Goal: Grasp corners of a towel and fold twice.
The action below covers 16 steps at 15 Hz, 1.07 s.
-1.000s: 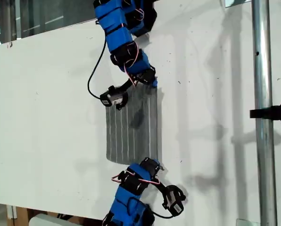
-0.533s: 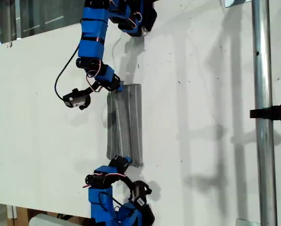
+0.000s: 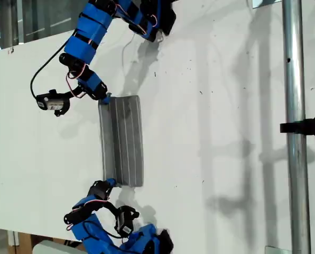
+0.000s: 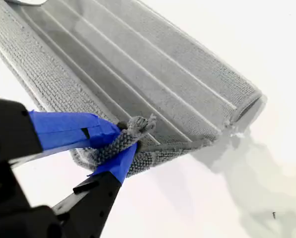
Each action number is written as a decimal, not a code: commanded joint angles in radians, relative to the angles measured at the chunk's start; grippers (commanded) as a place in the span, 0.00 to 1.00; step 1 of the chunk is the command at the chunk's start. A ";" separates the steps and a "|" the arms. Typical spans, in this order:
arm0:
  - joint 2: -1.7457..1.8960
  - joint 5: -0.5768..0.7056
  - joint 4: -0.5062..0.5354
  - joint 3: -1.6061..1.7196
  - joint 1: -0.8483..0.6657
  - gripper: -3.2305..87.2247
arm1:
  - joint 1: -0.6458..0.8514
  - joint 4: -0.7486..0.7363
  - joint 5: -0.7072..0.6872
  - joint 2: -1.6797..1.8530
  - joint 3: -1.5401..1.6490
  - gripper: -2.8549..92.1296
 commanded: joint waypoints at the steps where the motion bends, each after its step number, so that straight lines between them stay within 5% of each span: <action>1: 0.057 -0.075 -0.089 0.127 0.074 0.00 | -0.086 -0.041 0.064 0.014 0.103 0.03; 6: 0.057 -0.278 -0.357 0.482 0.230 0.06 | -0.172 -0.152 0.183 -0.101 0.288 0.03; 11: 0.034 -0.348 -0.408 0.600 0.161 0.18 | -0.100 -0.264 0.190 -0.302 0.279 0.05; 14: 0.023 -0.391 -0.345 0.621 0.080 0.38 | -0.067 -0.230 0.210 -0.270 0.275 0.47; 16: 0.230 -0.486 -0.265 0.652 0.158 0.40 | -0.087 -0.114 0.247 -0.057 0.311 0.44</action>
